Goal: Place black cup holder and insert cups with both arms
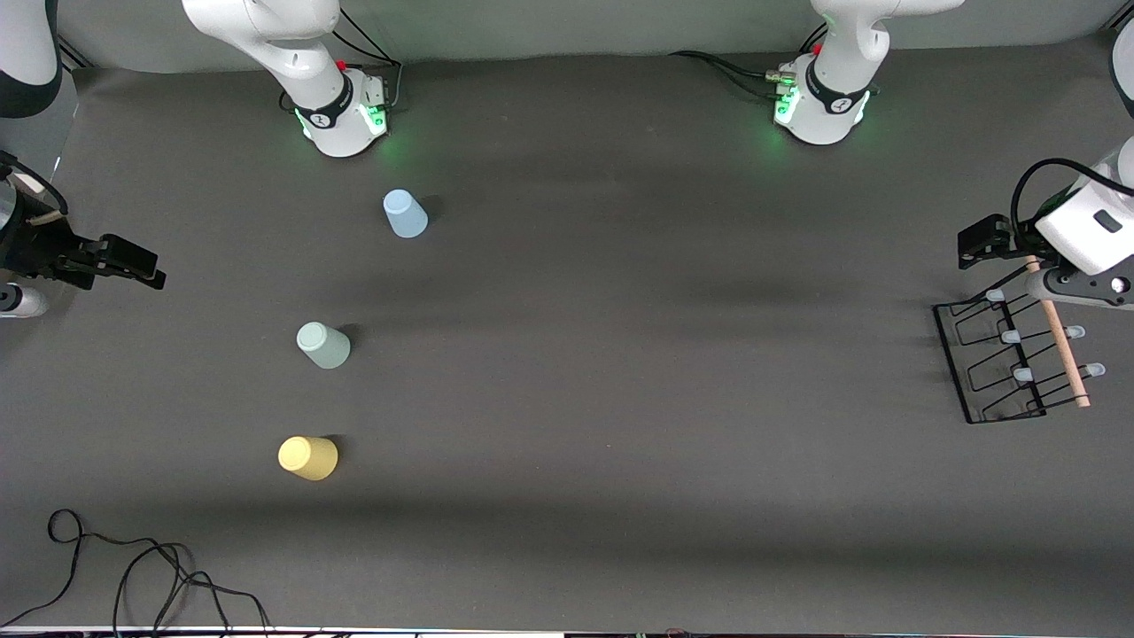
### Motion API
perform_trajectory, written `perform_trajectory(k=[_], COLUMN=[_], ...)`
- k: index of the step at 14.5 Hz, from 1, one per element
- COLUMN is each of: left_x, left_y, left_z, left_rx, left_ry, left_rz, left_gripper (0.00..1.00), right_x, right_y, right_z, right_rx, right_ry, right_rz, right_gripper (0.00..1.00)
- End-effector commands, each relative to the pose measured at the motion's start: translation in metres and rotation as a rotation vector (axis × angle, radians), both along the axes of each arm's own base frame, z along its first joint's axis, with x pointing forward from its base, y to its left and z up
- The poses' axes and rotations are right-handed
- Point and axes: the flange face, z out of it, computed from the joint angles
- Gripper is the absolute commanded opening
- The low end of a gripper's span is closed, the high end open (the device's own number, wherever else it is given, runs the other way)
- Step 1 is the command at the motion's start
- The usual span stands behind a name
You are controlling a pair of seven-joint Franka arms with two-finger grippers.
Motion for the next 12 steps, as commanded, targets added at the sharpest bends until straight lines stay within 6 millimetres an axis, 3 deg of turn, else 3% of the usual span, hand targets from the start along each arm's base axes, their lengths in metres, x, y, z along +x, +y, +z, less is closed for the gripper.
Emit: perform_trajectory(k=[1,12], left_x=[-0.0013,-0.0013], left_y=[0.0046,0.0089], left_z=[0.0030,0.0030], left_rx=[-0.005,-0.005], left_ry=[0.004,0.004], left_rz=[-0.014,-0.014], left_gripper=[0.99,0.99], right_x=[-0.0014,0.0000], right_y=[0.0030,0.0029], right_z=[0.0051,0.0039], right_rx=[-0.008,-0.008], right_ry=[-0.011,-0.014], right_rz=[-0.003,-0.003], right_gripper=[1.00,1.00])
